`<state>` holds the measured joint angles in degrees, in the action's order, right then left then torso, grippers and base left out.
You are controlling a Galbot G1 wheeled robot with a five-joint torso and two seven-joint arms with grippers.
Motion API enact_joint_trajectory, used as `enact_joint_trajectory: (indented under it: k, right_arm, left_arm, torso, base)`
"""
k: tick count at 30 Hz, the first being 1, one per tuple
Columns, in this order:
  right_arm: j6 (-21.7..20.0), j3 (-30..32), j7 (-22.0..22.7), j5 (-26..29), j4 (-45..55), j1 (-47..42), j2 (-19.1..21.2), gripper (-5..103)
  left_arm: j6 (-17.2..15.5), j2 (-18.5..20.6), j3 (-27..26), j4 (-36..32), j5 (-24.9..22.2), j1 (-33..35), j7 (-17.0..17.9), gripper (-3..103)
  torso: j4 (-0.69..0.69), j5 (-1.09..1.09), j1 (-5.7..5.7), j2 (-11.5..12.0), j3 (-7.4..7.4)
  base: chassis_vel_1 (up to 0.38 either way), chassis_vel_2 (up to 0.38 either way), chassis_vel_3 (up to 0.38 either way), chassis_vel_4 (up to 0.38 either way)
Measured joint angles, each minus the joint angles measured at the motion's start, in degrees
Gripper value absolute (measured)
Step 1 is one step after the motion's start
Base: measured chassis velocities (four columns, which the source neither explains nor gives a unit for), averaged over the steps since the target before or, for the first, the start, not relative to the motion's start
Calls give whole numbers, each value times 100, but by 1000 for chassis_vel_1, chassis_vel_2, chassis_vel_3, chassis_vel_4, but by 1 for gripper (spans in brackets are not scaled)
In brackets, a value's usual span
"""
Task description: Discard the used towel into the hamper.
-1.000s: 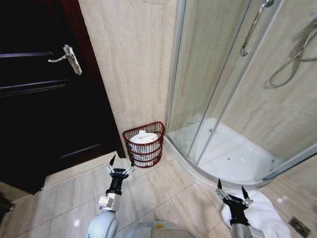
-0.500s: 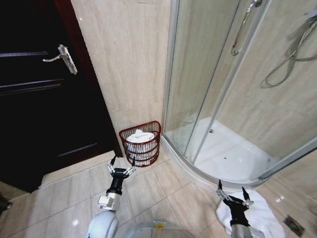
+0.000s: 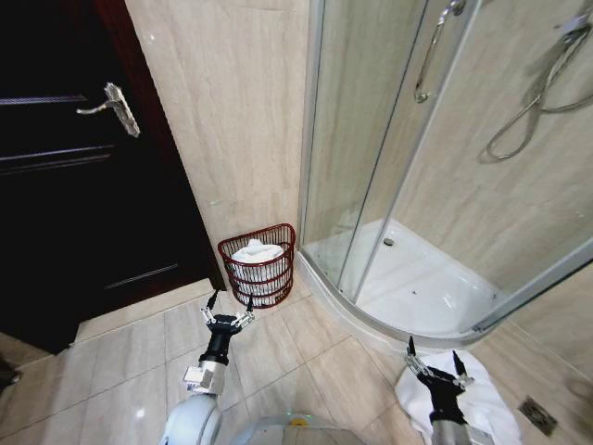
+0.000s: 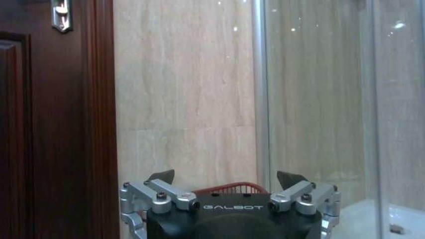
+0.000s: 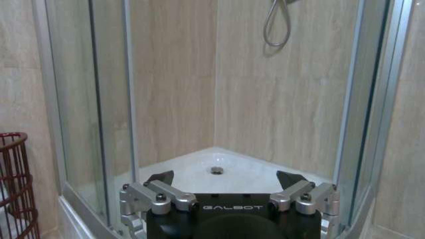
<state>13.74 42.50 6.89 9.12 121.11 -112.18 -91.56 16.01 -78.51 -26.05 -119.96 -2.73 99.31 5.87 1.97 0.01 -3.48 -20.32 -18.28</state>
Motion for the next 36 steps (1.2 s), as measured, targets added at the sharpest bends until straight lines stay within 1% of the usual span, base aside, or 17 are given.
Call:
enact_joint_trajectory:
  k: [8, 18, 23, 27, 36]
  right_arm:
    - [-5, 9, 1, 2, 6, 12, 10, 100]
    - [-5, 39, 4, 29, 29, -1, 24, 100]
    - [-29, 19, 53, 19, 33, -43, 29, 100]
    - [-29, 3, 75, 23, 26, -53, 41, 100]
    - [-49, 32, 78, 23, 34, -12, 20, 100]
  left_arm:
    - [-9, -8, 24, -1, 76, 5, -12, 100]
    - [-2, -14, 68, -9, 113, -4, -36, 100]
    - [140, -14, 76, 41, 165, -7, -71, 100]
    - [186, -15, 63, 53, 165, -6, -77, 100]
    - [288, -17, 51, 72, 94, 3, -90, 100]
  torso:
    - [0, -1, 0, 0, 0]
    - [0, -1, 0, 0, 0]
    - [-2, -2, 0, 0, 0]
    - [-2, 0, 0, 0, 0]
    - [1, 0, 0, 0, 0]
  base:
    - [-44, -103, 7, 84]
    - [-86, -136, -31, 20]
    - [-129, -174, -69, -12]
    - [-114, -145, -48, -12]
    - [-29, -106, 18, 100]
